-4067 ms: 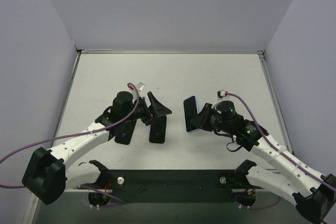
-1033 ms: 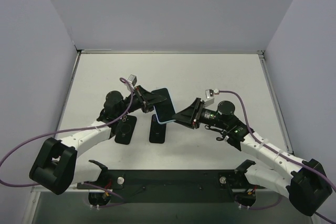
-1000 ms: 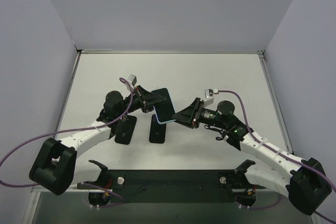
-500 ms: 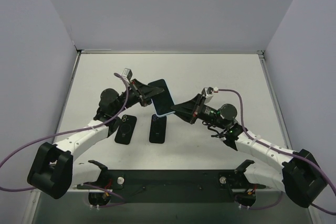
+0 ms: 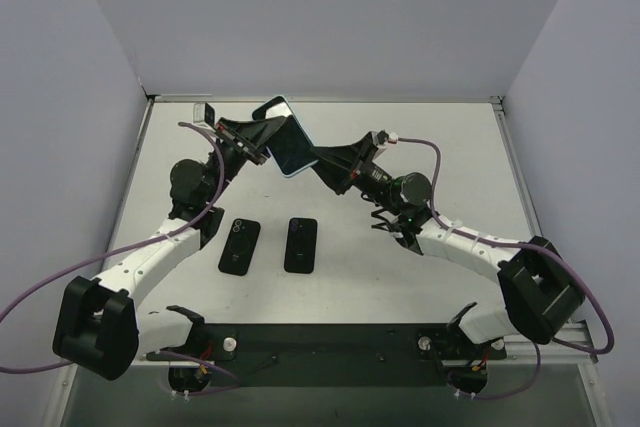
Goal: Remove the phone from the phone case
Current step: Remove the phone case from the phone.
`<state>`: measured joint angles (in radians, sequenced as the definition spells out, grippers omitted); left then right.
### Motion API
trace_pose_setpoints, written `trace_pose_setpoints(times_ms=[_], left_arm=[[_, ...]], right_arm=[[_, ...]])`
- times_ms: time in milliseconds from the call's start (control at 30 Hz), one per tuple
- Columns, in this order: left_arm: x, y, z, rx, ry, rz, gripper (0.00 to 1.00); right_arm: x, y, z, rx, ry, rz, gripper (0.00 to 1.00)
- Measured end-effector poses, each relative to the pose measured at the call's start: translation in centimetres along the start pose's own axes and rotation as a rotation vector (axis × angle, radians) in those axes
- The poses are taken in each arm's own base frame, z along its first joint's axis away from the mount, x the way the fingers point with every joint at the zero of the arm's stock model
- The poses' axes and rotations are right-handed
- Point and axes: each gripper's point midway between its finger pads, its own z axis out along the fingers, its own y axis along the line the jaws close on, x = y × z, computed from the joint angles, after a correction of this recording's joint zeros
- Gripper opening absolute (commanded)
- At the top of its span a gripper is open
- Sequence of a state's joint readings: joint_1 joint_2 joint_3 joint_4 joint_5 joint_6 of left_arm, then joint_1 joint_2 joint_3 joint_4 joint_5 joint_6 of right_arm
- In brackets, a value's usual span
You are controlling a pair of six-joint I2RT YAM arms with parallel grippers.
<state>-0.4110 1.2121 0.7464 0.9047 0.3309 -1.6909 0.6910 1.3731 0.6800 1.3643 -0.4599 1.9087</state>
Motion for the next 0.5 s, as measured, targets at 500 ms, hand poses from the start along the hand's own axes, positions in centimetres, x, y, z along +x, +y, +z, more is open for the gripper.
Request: trace_pose_setpoints(times_ms=[500], left_arm=[[-4.5,-6.7,-0.2,0.250,-0.234,-0.044,0.00]], right_arm=[[2.0,2.7,6.6,-0.168,0.033,0.063,0.00]])
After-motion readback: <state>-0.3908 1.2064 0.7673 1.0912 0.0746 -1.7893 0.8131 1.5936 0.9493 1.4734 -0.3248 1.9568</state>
